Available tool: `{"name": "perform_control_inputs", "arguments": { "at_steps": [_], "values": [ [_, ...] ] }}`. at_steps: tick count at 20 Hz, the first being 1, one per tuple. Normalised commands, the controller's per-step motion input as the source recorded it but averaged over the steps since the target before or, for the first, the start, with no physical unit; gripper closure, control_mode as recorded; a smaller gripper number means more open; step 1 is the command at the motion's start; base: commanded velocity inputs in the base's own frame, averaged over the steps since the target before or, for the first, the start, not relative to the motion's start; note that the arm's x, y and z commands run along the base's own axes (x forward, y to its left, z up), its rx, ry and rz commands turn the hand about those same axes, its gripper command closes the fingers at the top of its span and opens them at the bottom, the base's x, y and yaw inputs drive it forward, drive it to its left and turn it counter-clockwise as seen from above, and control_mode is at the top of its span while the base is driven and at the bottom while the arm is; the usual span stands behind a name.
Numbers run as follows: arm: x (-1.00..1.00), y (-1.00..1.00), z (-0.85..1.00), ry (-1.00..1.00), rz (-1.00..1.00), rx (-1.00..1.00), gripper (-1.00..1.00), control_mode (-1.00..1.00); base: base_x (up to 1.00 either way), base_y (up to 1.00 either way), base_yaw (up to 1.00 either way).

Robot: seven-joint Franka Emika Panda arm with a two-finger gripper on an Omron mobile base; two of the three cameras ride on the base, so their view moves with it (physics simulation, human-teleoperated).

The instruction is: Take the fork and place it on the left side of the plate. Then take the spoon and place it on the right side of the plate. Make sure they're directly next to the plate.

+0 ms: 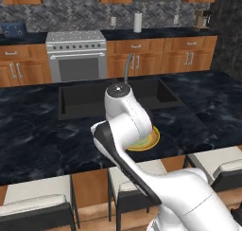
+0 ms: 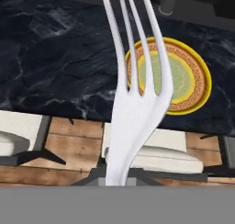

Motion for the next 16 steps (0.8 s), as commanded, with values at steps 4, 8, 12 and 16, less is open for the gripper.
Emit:
{"name": "perform_control_inputs", "arguments": {
  "at_steps": [4,8,12,16],
  "values": [
    [0.58,0.0,-0.25,0.06,-0.06,0.03,1.0,-1.0,0.0,0.0,0.0],
    [0.55,0.0,-0.26,0.01,-0.04,0.0,1.0,-1.0,0.0,0.0,0.0],
    [0.47,0.0,-0.42,0.0,-0.01,0.0,1.0,-1.0,0.0,0.0,0.0],
    [0.31,0.0,-0.39,0.0,-0.03,0.0,1.0,-1.0,0.0,0.0,0.0]
  ]
}}
